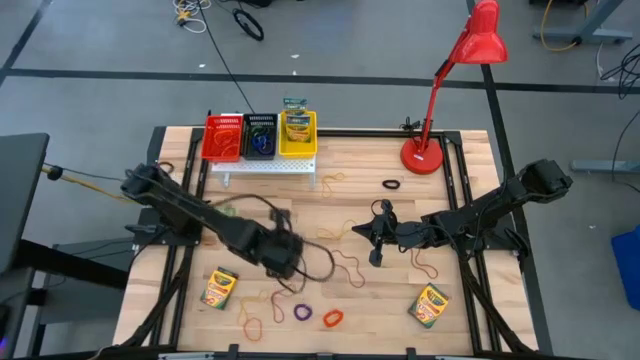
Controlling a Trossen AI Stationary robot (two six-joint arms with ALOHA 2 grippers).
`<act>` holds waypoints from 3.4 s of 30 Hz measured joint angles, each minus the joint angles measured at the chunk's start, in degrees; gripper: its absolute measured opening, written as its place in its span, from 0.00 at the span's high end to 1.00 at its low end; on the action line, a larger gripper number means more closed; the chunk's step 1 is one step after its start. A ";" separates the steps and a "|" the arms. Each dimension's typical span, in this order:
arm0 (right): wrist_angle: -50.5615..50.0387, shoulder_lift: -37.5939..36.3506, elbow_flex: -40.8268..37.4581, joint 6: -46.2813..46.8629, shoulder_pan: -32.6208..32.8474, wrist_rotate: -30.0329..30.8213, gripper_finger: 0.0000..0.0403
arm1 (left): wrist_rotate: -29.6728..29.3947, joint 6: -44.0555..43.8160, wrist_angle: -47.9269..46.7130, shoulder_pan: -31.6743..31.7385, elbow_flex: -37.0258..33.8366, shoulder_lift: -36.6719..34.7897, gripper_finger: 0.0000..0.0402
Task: Pick & Place Office Desk Supplies
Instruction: Put the red rubber band into the red bin on the shelf, then put the purple spring keychain into the black bin on the shelf
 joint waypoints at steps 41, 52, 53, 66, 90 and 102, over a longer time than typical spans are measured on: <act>0.00 0.00 -0.02 0.01 -0.01 -0.13 0.99 | -27.41 0.91 -20.78 47.00 -0.07 -36.92 0.99; 0.00 0.00 -0.02 0.01 -0.01 -0.13 0.99 | -11.13 1.24 -18.66 57.31 -0.08 -36.04 0.99; 0.00 0.00 -0.02 -0.01 -0.01 -0.13 0.99 | -9.59 0.55 -18.88 58.04 -0.09 -35.88 0.99; 0.00 0.00 -0.02 0.01 -0.01 -0.12 0.99 | 0.10 -2.24 -22.97 63.74 -0.09 -33.40 0.86; 0.00 0.00 -0.02 0.00 -0.01 -0.11 0.99 | 1.74 -3.48 -23.47 63.17 -0.09 -27.64 0.41; 0.00 0.00 -0.02 -0.01 0.00 -0.11 0.99 | 13.08 -3.99 -15.48 65.23 5.29 -28.55 0.48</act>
